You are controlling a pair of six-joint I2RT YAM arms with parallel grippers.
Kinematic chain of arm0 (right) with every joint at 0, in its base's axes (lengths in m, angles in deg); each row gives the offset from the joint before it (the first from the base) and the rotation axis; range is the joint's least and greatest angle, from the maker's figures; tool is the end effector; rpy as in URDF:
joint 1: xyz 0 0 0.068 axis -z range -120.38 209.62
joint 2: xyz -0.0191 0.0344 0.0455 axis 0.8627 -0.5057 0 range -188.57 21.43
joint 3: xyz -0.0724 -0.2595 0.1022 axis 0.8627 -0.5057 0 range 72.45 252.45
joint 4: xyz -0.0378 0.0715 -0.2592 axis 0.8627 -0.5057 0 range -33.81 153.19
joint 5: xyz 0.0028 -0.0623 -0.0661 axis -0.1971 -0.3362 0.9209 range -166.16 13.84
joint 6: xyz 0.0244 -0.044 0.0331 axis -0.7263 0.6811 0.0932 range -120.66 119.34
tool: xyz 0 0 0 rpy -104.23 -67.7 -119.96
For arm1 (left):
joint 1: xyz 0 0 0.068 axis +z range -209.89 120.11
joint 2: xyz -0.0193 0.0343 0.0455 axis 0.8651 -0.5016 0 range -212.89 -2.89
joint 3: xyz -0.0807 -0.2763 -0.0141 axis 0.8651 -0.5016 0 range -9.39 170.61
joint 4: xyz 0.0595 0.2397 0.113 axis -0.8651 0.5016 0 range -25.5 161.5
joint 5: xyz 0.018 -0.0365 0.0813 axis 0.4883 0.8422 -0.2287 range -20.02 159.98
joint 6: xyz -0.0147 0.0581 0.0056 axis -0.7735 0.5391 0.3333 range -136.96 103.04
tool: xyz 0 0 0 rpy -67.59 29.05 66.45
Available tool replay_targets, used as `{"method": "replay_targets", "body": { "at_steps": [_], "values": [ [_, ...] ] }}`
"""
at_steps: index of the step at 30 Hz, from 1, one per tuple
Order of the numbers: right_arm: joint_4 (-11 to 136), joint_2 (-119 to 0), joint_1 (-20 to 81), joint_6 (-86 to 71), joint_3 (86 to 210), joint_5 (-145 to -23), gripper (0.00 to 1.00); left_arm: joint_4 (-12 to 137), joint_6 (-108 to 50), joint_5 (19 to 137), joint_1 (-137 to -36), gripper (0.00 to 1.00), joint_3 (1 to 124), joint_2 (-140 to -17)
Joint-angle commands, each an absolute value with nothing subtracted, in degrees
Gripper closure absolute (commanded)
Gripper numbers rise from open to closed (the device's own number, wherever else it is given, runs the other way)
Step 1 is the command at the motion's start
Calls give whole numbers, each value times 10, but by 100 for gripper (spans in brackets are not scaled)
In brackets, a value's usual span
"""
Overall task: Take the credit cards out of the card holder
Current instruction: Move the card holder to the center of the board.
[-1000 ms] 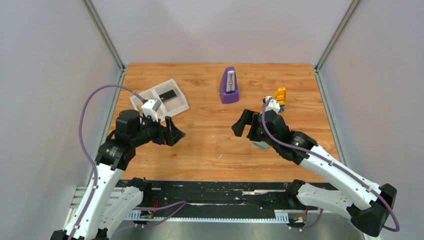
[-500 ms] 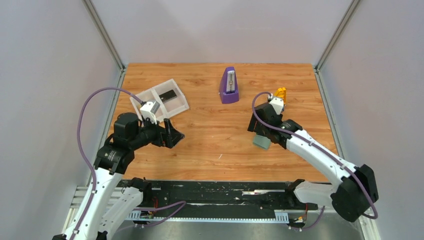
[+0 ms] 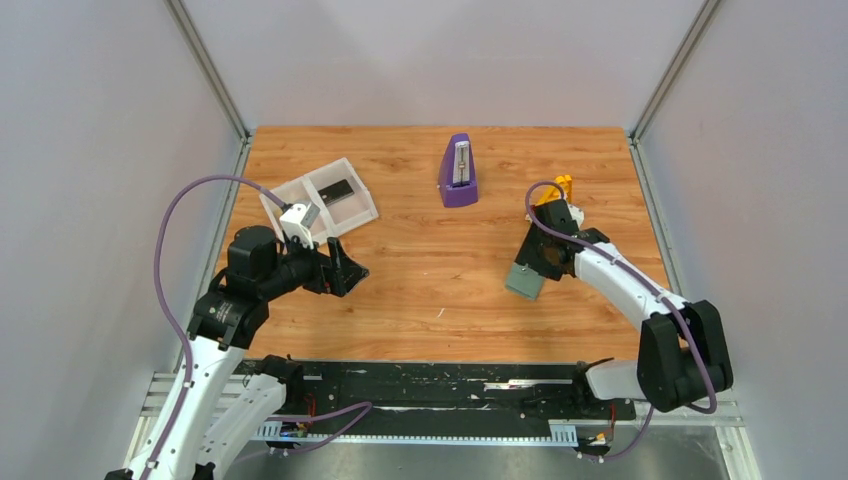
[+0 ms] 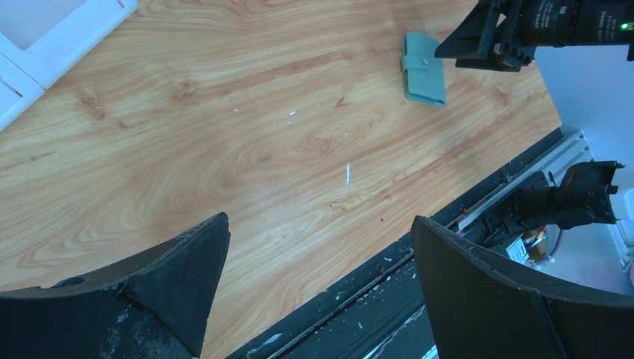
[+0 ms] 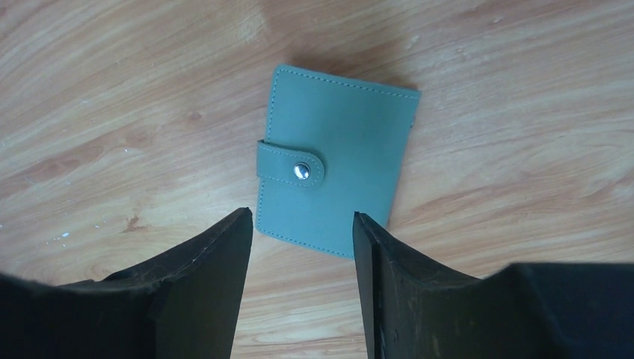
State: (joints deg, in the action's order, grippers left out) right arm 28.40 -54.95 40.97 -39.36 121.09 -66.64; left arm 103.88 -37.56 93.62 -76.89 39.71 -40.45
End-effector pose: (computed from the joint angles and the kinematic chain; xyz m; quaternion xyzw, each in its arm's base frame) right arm 0.2514 0.0770 0.2149 0.1879 0.9498 0.0429 0.2464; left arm 0.1271 -0.0575 0.3405 0.0793 0.8412 -0.3289 0.4218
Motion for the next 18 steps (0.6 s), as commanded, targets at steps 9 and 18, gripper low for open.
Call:
{"method": "replay_targets", "body": {
  "at_steps": [9, 18],
  "values": [
    [357, -658, 413, -378, 1202, -709, 52, 1017, -379, 932, -767, 0, 392, -401],
    [330, -651, 413, -361, 1231, -687, 55, 1023, -379, 935, -767, 0, 395, -397]
  ]
}}
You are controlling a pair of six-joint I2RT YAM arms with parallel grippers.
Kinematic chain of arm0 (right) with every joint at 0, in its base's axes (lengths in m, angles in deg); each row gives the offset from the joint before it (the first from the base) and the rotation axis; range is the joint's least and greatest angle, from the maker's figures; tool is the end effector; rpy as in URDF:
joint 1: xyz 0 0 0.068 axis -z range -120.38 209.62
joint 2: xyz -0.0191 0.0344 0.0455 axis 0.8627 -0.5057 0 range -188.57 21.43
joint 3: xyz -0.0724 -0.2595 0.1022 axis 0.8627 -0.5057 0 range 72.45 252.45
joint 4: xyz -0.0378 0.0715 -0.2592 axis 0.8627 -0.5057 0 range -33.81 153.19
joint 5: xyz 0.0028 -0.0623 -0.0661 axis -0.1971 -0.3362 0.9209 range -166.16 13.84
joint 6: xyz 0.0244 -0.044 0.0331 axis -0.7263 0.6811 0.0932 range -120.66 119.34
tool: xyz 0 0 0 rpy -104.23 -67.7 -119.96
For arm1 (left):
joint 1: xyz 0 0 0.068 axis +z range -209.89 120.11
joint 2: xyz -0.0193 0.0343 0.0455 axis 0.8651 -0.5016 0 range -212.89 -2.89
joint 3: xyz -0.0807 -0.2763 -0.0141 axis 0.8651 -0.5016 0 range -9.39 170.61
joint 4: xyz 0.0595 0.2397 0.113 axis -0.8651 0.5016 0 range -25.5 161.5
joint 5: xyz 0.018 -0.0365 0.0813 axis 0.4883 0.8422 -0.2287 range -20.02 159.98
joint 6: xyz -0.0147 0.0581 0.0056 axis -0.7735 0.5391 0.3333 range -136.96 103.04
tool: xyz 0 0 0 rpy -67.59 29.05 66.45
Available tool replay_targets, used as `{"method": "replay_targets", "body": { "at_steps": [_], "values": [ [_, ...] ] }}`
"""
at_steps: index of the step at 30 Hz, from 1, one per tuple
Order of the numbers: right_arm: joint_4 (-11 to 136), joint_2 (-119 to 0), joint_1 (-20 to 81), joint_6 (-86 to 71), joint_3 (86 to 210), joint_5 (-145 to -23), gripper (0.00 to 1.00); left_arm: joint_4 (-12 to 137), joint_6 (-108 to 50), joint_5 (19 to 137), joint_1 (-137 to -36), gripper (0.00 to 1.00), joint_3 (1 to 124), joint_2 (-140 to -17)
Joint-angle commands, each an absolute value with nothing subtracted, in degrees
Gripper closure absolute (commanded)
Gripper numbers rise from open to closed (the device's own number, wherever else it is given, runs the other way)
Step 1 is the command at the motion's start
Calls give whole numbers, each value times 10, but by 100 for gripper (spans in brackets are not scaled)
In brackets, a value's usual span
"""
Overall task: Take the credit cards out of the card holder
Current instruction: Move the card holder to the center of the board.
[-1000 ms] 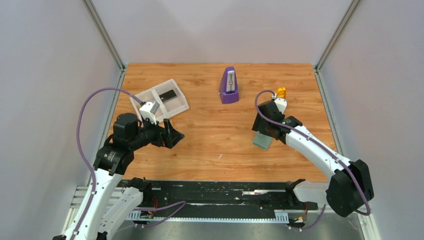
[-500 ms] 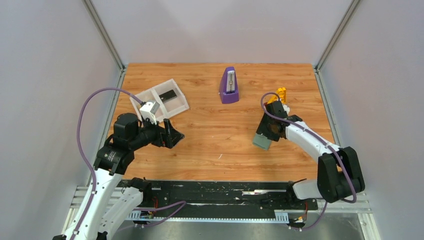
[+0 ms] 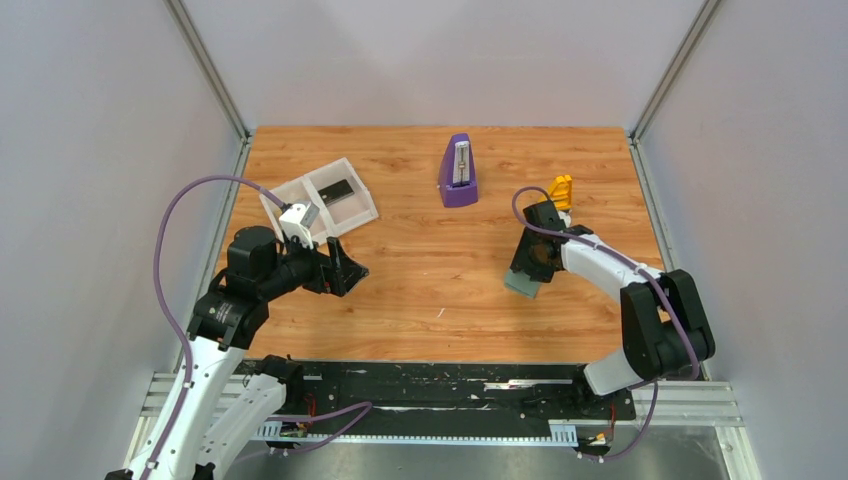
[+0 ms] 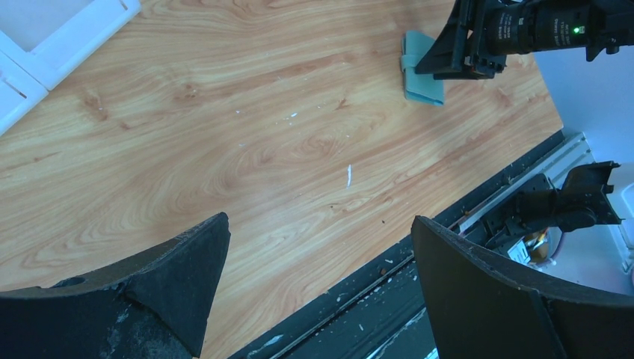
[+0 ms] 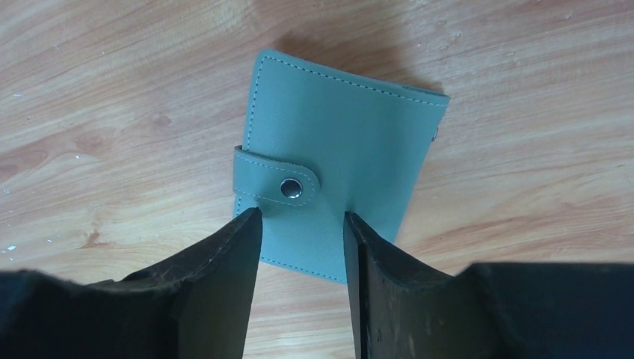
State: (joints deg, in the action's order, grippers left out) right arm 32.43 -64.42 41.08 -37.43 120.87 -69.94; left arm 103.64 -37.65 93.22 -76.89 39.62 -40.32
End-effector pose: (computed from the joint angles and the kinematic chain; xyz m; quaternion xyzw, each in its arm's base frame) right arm 0.2701 0.0855 0.1750 0.1655 0.9665 0.0406 0.1921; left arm 0.1271 -0.0572 0.3406 0.0774 0.8406 -0.3270 0.4248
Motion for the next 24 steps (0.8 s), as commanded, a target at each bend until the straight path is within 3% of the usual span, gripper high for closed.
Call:
{"method": "replay_targets", "body": {
  "at_steps": [1, 19, 24],
  "values": [
    [326, -651, 413, -360, 1239, -686, 55, 1024, -379, 936, -767, 0, 395, -396],
    [319, -712, 413, -354, 1271, -662, 57, 1020, -376, 946, -767, 0, 394, -411],
    [333, -699, 410, -317, 1252, -684, 80, 1015, -384, 942, -767, 0, 388, -408]
  ]
}}
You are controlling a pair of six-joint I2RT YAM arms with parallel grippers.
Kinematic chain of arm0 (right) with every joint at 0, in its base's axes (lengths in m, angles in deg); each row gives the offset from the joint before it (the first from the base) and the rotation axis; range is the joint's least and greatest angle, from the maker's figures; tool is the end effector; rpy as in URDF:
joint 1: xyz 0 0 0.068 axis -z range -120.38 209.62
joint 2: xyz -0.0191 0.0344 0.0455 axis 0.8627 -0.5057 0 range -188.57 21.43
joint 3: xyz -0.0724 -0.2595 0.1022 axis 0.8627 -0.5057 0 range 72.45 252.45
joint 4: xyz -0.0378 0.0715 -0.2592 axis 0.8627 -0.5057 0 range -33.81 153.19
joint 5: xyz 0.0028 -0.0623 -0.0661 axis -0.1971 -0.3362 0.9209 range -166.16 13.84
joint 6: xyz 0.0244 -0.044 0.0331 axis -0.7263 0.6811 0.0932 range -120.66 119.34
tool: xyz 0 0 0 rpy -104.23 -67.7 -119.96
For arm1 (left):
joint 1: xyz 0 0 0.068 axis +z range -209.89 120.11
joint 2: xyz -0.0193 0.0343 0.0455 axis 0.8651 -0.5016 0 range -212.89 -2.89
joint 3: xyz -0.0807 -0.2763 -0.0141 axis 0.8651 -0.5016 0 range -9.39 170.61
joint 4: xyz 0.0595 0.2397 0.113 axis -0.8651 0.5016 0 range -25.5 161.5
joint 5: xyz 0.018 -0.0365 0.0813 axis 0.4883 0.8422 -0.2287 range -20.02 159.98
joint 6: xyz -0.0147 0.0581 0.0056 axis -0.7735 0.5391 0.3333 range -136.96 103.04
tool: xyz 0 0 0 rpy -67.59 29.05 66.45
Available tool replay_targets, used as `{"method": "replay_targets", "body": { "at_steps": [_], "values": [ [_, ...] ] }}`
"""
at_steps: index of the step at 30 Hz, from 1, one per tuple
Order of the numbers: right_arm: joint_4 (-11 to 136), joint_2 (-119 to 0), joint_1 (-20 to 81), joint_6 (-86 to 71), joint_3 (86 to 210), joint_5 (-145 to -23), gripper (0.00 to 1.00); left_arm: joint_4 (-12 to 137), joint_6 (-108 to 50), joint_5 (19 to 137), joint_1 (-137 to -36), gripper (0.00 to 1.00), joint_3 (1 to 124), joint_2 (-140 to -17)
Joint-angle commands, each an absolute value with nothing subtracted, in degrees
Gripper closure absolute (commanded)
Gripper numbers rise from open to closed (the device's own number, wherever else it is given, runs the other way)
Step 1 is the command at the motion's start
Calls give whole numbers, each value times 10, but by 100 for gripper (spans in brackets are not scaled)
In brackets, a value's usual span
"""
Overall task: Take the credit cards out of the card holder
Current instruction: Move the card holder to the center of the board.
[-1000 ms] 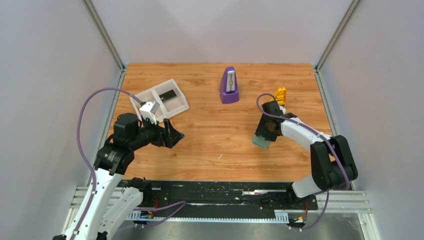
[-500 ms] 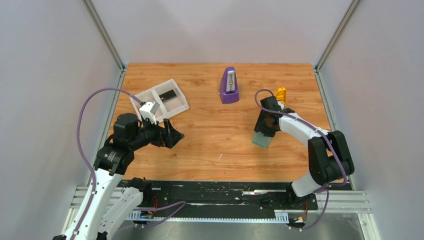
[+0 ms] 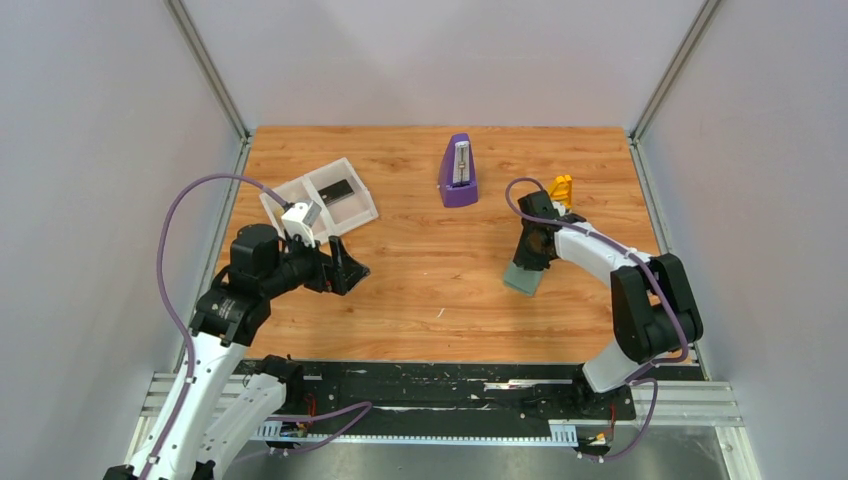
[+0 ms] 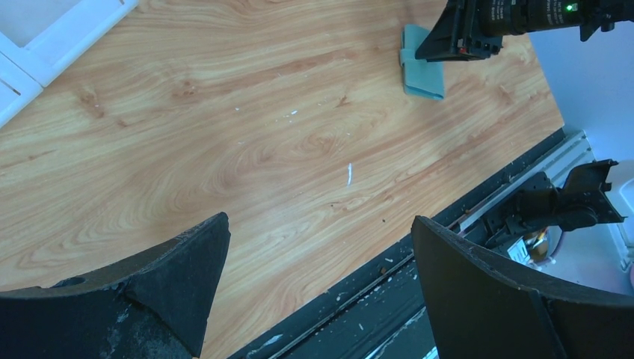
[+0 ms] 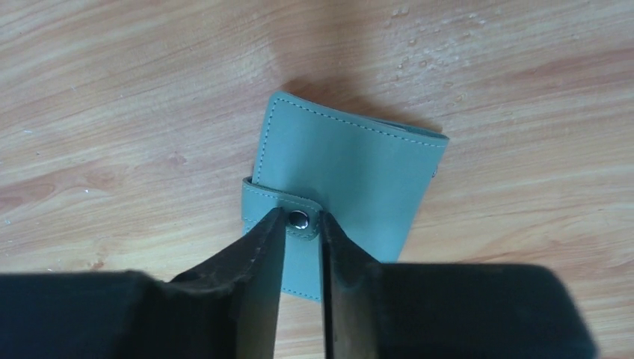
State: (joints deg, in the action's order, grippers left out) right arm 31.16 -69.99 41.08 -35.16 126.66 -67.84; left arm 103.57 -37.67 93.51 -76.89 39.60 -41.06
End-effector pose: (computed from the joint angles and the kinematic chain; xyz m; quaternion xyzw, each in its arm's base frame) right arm 0.2948 0.0920 0.1760 0.1491 0.9697 0.0165 0.1927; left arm 0.1298 -0.0583 0.3391 0.0774 0.8432 -0.3279 0.4188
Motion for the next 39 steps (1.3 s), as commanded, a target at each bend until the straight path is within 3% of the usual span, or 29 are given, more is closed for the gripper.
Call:
{"method": "replay_targets", "body": {
  "at_steps": [1, 5, 17, 26, 34, 39],
  "values": [
    [337, -695, 407, -309, 1249, -689, 84, 1015, -384, 943, -767, 0, 388, -408],
    [351, -680, 381, -283, 1244, -724, 100, 1019, -384, 938, -767, 0, 389, -422],
    [313, -655, 201, -351, 1266, -789, 100, 1070, -395, 911, -767, 1, 416, -472],
    [314, -633, 114, -470, 1280, -763, 100, 1062, -425, 913, -767, 3, 407, -487],
    [341, -603, 107, -493, 1270, -789, 92, 1030, -464, 916, -771, 6, 373, -486],
    [338, -572, 109, -471, 1255, -785, 73, 1006, -497, 922, -793, 6, 348, -504]
  ]
}}
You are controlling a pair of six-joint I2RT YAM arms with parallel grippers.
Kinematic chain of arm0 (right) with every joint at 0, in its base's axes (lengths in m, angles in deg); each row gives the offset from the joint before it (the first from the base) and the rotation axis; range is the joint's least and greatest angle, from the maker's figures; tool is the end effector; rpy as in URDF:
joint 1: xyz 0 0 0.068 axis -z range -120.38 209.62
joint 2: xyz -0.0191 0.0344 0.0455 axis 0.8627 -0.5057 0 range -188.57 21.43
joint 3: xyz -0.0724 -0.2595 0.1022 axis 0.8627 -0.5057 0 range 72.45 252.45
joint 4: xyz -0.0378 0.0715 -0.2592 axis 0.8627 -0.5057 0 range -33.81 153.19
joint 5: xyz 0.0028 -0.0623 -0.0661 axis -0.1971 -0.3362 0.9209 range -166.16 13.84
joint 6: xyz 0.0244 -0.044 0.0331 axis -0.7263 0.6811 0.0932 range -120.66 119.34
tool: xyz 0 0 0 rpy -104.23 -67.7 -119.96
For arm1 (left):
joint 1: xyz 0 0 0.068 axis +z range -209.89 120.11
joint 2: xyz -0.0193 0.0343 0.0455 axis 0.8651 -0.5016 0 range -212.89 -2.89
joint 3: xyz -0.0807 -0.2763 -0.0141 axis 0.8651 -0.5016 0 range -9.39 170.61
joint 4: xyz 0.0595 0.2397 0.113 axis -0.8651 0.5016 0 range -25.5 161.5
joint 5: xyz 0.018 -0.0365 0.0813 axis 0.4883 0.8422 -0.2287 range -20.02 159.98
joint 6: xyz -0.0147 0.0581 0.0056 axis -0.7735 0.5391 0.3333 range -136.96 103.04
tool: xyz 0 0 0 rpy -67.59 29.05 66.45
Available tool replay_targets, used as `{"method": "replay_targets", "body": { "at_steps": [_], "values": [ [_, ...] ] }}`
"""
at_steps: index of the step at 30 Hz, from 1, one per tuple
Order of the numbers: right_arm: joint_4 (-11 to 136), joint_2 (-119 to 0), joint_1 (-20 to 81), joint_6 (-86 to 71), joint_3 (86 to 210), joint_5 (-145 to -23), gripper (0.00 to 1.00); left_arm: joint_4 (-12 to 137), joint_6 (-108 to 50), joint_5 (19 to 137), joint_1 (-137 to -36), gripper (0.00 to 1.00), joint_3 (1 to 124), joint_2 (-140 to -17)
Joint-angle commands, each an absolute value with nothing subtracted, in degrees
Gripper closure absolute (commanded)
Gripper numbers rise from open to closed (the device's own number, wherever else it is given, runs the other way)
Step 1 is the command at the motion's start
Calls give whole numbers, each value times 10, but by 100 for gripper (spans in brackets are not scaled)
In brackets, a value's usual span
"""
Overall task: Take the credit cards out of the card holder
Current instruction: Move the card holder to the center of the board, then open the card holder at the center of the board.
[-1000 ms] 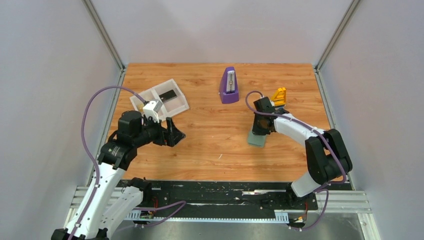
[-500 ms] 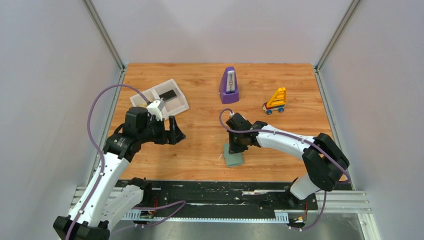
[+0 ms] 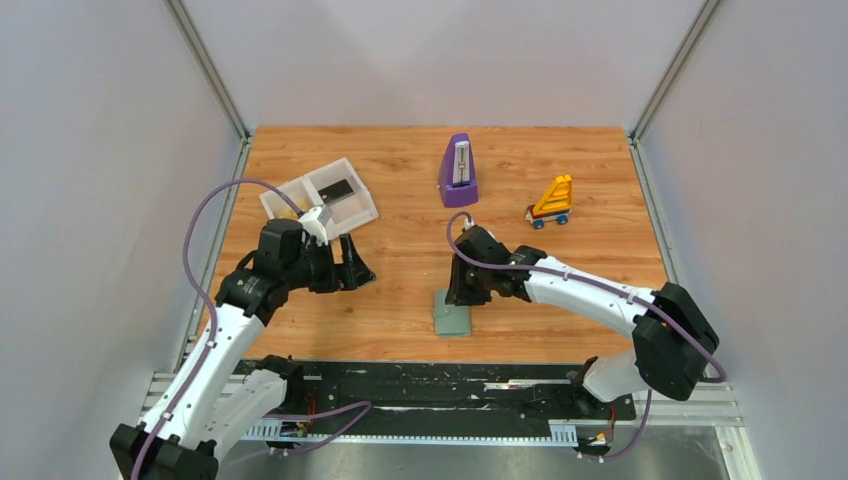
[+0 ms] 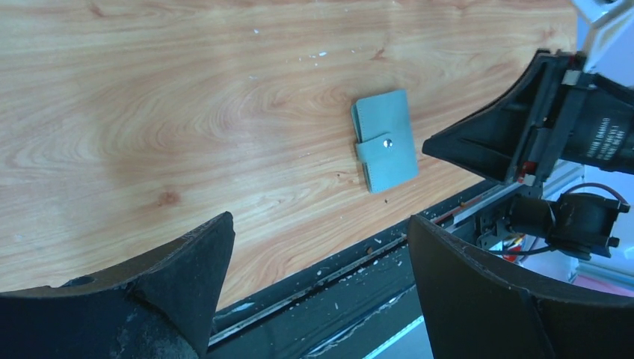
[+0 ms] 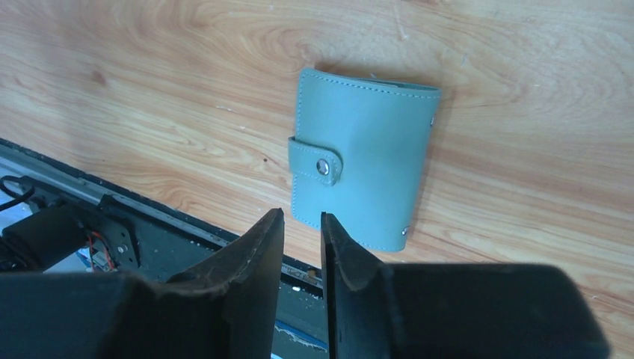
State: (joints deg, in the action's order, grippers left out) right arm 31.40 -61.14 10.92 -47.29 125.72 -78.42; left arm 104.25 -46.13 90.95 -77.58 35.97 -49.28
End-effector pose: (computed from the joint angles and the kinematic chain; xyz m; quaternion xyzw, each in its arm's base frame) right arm 0.1924 0.2216 0.2144 -0.0224 0.9679 0.1974 0.1540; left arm 0.1584 -0.0673 0.2961 -0.0140 0.8971 -0.3146 0.3099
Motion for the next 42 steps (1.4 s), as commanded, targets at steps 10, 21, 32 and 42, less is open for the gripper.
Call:
{"method": "replay_targets", "body": {
  "at_steps": [10, 21, 32, 42],
  "values": [
    [335, -482, 143, -459, 1170, -774, 70, 938, -543, 868, -928, 15, 346, -606],
    [355, -386, 176, -472, 1082, -747, 69, 892, -575, 782, -1058, 31, 460, -835],
    [365, -310, 184, -478, 1050, -750, 69, 883, -620, 793, -1100, 44, 545, -1009],
    [375, -270, 184, -495, 1014, -753, 70, 911, -628, 785, -1134, 45, 570, -1072]
  ]
}}
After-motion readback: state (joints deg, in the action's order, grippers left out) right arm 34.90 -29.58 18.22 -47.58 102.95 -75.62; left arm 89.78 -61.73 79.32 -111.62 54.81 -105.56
